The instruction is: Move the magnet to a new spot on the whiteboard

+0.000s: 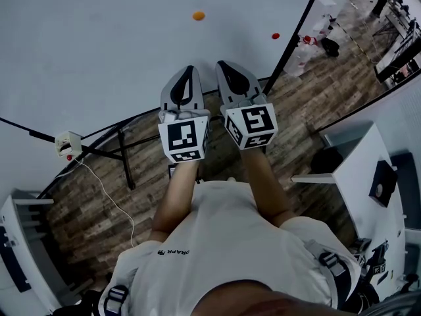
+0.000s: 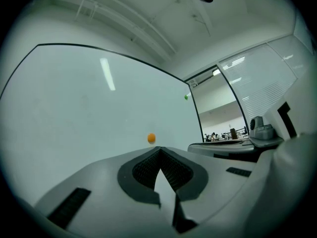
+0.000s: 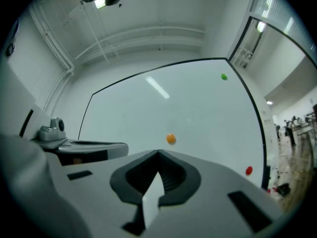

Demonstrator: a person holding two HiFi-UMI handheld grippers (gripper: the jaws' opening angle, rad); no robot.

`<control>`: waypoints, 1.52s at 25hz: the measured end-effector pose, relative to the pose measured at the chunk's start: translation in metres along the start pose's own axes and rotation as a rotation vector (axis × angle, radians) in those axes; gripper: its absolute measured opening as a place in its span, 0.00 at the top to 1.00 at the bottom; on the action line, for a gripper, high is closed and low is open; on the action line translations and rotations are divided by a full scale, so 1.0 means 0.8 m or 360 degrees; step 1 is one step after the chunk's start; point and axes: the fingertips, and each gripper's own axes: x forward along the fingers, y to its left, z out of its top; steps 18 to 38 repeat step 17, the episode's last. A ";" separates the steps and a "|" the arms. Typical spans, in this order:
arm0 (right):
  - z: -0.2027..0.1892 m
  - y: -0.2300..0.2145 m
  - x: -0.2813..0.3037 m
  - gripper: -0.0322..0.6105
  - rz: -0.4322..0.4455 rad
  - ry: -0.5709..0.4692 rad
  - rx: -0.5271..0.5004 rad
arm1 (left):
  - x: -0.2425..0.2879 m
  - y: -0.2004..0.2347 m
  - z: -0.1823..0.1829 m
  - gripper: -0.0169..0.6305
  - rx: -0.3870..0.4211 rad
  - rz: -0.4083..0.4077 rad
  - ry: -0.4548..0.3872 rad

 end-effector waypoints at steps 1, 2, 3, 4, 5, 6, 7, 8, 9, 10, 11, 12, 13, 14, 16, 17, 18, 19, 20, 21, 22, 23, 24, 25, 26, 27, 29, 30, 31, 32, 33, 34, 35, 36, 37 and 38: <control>-0.001 -0.001 -0.001 0.93 -0.0002 0.0001 0.0003 | 0.000 -0.001 -0.002 0.97 -0.0002 -0.0002 0.0004; -0.002 -0.002 -0.001 0.93 -0.0005 0.0002 0.0004 | 0.001 -0.001 -0.003 0.97 -0.0004 -0.0002 0.0004; -0.002 -0.003 -0.001 0.93 -0.0008 0.0004 0.0005 | 0.001 -0.001 -0.003 0.97 -0.0006 -0.0001 0.0002; -0.004 -0.004 -0.001 0.93 -0.0010 0.0007 0.0006 | 0.002 -0.001 -0.003 0.97 -0.0007 -0.0001 0.0003; -0.005 -0.005 -0.001 0.93 -0.0012 0.0011 0.0007 | 0.003 -0.001 -0.005 0.97 -0.0007 0.0000 0.0009; -0.007 -0.005 -0.001 0.93 -0.0014 0.0017 0.0008 | 0.003 -0.001 -0.007 0.97 -0.0008 0.0000 0.0015; -0.009 -0.006 -0.001 0.93 -0.0016 0.0022 0.0009 | 0.005 -0.001 -0.009 0.97 -0.0010 0.0000 0.0021; -0.011 -0.006 -0.001 0.93 -0.0018 0.0028 0.0011 | 0.006 -0.001 -0.011 0.97 -0.0012 -0.0001 0.0025; -0.013 -0.007 0.000 0.93 -0.0020 0.0033 0.0013 | 0.007 -0.001 -0.013 0.97 -0.0015 -0.0002 0.0028; -0.015 -0.007 0.000 0.93 -0.0022 0.0037 0.0016 | 0.007 0.000 -0.014 0.97 -0.0018 -0.0002 0.0034; -0.017 -0.008 0.000 0.93 -0.0025 0.0042 0.0018 | 0.008 -0.001 -0.017 0.97 -0.0022 -0.0004 0.0042; -0.020 -0.010 0.000 0.93 -0.0027 0.0046 0.0019 | 0.009 -0.002 -0.020 0.97 -0.0027 -0.0007 0.0049; -0.022 -0.012 0.000 0.93 -0.0028 0.0050 0.0021 | 0.010 -0.003 -0.023 0.97 -0.0029 -0.0009 0.0056; -0.024 -0.014 0.001 0.93 -0.0030 0.0053 0.0023 | 0.012 -0.005 -0.027 0.97 -0.0028 -0.0010 0.0061; -0.030 -0.020 0.001 0.93 -0.0034 0.0059 0.0028 | 0.017 -0.008 -0.033 0.97 -0.0027 -0.0012 0.0069; -0.033 -0.023 0.001 0.93 -0.0036 0.0062 0.0031 | 0.019 -0.009 -0.036 0.97 -0.0026 -0.0013 0.0074; -0.033 -0.023 0.001 0.93 -0.0036 0.0062 0.0031 | 0.019 -0.009 -0.036 0.97 -0.0026 -0.0013 0.0074; -0.033 -0.023 0.001 0.93 -0.0036 0.0062 0.0031 | 0.019 -0.009 -0.036 0.97 -0.0026 -0.0013 0.0074; -0.033 -0.023 0.001 0.93 -0.0036 0.0062 0.0031 | 0.019 -0.009 -0.036 0.97 -0.0026 -0.0013 0.0074; -0.033 -0.023 0.001 0.93 -0.0036 0.0062 0.0031 | 0.019 -0.009 -0.036 0.97 -0.0026 -0.0013 0.0074; -0.033 -0.023 0.001 0.93 -0.0036 0.0062 0.0031 | 0.019 -0.009 -0.036 0.97 -0.0026 -0.0013 0.0074; -0.033 -0.023 0.001 0.93 -0.0036 0.0062 0.0031 | 0.019 -0.009 -0.036 0.97 -0.0026 -0.0013 0.0074; -0.033 -0.023 0.001 0.93 -0.0036 0.0062 0.0031 | 0.019 -0.009 -0.036 0.97 -0.0026 -0.0013 0.0074; -0.033 -0.023 0.001 0.93 -0.0036 0.0062 0.0031 | 0.019 -0.009 -0.036 0.97 -0.0026 -0.0013 0.0074; -0.033 -0.023 0.001 0.93 -0.0036 0.0062 0.0031 | 0.019 -0.009 -0.036 0.97 -0.0026 -0.0013 0.0074; -0.033 -0.023 0.001 0.93 -0.0036 0.0062 0.0031 | 0.019 -0.009 -0.036 0.97 -0.0026 -0.0013 0.0074; -0.033 -0.023 0.001 0.93 -0.0036 0.0062 0.0031 | 0.019 -0.009 -0.036 0.97 -0.0026 -0.0013 0.0074; -0.033 -0.023 0.001 0.93 -0.0036 0.0062 0.0031 | 0.019 -0.009 -0.036 0.97 -0.0026 -0.0013 0.0074; -0.033 -0.023 0.001 0.93 -0.0036 0.0062 0.0031 | 0.019 -0.009 -0.036 0.97 -0.0026 -0.0013 0.0074; -0.033 -0.023 0.001 0.93 -0.0036 0.0062 0.0031 | 0.019 -0.009 -0.036 0.97 -0.0026 -0.0013 0.0074; -0.033 -0.023 0.001 0.93 -0.0036 0.0062 0.0031 | 0.019 -0.009 -0.036 0.97 -0.0026 -0.0013 0.0074; -0.033 -0.023 0.001 0.93 -0.0036 0.0062 0.0031 | 0.019 -0.009 -0.036 0.97 -0.0026 -0.0013 0.0074; -0.033 -0.023 0.001 0.93 -0.0036 0.0062 0.0031 | 0.019 -0.009 -0.036 0.97 -0.0026 -0.0013 0.0074; -0.033 -0.023 0.001 0.93 -0.0036 0.0062 0.0031 | 0.019 -0.009 -0.036 0.97 -0.0026 -0.0013 0.0074; -0.033 -0.023 0.001 0.93 -0.0036 0.0062 0.0031 | 0.019 -0.009 -0.036 0.97 -0.0026 -0.0013 0.0074; -0.033 -0.023 0.001 0.93 -0.0036 0.0062 0.0031 | 0.019 -0.009 -0.036 0.97 -0.0026 -0.0013 0.0074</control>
